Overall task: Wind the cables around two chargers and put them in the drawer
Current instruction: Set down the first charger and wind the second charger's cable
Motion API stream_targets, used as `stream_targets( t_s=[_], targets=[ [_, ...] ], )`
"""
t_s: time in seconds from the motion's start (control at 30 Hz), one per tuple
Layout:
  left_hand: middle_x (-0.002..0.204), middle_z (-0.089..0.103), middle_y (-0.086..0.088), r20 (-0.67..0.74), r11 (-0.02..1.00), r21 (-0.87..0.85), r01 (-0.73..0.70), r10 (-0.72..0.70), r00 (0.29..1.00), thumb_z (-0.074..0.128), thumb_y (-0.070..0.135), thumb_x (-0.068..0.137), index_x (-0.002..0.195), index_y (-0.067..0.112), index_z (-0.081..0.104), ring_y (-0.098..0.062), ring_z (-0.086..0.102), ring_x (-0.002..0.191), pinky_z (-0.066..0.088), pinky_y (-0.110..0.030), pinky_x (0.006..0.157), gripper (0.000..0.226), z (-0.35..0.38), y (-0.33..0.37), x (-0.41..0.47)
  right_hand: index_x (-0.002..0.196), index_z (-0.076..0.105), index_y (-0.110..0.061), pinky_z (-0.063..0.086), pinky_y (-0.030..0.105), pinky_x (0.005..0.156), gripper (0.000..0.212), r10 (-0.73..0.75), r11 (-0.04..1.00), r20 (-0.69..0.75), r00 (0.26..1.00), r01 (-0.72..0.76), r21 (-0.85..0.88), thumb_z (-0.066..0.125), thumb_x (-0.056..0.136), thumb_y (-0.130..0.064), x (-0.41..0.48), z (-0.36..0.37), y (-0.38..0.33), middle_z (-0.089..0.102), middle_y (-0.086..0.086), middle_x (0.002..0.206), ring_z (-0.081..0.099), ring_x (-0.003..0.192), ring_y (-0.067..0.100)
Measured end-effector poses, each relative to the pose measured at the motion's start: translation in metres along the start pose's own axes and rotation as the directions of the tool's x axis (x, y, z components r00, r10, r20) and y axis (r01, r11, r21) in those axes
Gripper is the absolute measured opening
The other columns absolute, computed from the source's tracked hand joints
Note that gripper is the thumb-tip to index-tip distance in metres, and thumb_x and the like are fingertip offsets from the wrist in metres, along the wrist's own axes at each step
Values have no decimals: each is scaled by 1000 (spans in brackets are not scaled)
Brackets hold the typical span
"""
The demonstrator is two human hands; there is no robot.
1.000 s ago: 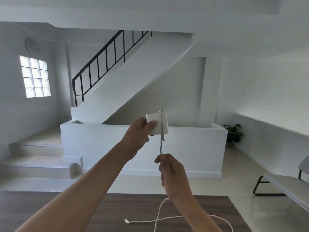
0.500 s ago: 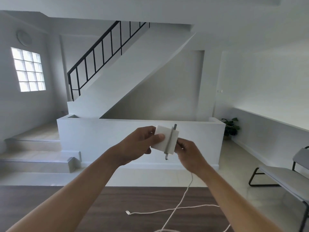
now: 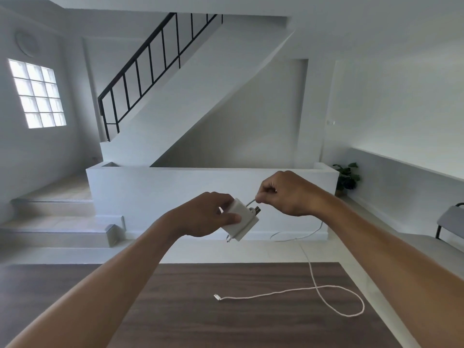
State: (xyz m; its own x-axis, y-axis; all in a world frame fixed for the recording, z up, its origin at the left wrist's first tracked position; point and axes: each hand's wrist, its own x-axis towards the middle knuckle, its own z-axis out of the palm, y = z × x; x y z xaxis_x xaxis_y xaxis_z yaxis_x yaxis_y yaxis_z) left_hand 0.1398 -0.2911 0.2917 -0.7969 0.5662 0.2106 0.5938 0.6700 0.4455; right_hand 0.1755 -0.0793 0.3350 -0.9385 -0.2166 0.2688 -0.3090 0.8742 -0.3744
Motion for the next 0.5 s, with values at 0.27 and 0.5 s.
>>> stream_targets(
  t_s=[0.27,0.5],
  targets=[
    [93,65,-7,-282,990,-3,144,-139,949,57,42,93,93,7,59,-28,60,83,47,-38,72,35,6,-6,7,88,69,-15,49,34,66,26,-27,998,-245,969,14,-55,46,94,-26,-11,29,-17,66,0,79,61,75,24],
    [94,67,-17,-334,942,-199,270,-325,885,57,40,93,95,-1,60,-32,62,85,46,-36,67,41,4,-2,12,98,65,-17,44,33,62,23,-21,996,-381,924,55,77,43,98,-25,-31,66,-27,61,-1,74,54,67,21]
  ],
)
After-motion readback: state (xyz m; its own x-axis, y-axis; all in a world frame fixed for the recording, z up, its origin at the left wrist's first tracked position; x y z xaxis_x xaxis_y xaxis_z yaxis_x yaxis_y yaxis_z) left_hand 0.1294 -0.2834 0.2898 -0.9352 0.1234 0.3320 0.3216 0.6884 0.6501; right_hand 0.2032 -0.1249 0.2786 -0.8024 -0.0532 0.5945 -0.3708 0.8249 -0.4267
